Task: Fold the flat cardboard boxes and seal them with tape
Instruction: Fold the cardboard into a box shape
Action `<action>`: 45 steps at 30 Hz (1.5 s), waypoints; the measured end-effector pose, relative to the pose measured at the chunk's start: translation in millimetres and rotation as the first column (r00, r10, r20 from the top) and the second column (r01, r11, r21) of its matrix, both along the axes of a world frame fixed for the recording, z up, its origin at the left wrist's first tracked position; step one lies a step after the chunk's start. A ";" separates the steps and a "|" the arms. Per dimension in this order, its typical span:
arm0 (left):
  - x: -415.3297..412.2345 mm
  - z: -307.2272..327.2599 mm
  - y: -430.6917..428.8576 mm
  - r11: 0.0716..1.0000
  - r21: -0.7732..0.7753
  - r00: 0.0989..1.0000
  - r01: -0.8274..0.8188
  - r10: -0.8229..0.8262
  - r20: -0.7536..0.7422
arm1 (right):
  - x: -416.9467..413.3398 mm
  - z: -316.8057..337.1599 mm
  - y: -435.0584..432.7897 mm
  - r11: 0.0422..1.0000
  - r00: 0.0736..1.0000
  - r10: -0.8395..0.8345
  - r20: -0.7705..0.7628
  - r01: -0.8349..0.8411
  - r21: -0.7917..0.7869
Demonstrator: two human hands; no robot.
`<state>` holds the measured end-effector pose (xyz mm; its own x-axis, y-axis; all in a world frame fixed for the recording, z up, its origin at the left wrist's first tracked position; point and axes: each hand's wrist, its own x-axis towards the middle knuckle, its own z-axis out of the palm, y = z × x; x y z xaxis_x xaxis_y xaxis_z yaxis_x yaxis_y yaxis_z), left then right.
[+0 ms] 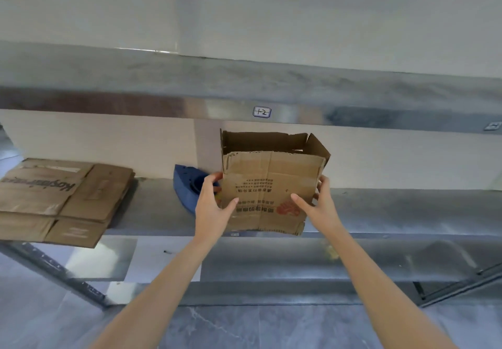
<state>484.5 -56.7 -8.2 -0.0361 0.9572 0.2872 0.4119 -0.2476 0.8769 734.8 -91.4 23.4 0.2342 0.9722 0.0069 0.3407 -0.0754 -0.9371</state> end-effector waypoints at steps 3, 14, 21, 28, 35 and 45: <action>8.2 -1.1 11.1 0.999 -0.033 0.999 0.025 -0.026 -0.033 | 7.4 -11.5 10.6 1.000 1.000 -0.015 -0.023 0.015 -0.025; 5.6 48.8 31.4 0.999 -0.010 0.981 0.048 -0.045 0.190 | 25.2 13.4 15.7 0.999 0.999 0.041 0.028 -0.042 0.034; 2.9 79.6 64.5 1.000 -0.006 1.000 -0.013 0.013 0.028 | 13.7 54.6 24.0 0.986 1.000 0.020 0.000 -0.019 0.164; -7.8 79.0 66.7 0.994 -0.077 0.973 0.079 -0.094 -0.211 | 9.6 65.6 46.0 0.994 0.978 -0.088 0.187 0.075 0.073; -13.4 83.2 58.5 0.984 -0.109 0.941 0.143 -0.169 -0.294 | -1.3 67.9 58.8 0.996 0.933 -0.071 0.352 0.083 -0.019; -19.1 72.3 52.0 0.977 -0.066 0.912 0.201 -0.211 -0.353 | -6.6 59.0 57.8 0.996 0.922 0.004 0.386 0.029 -0.081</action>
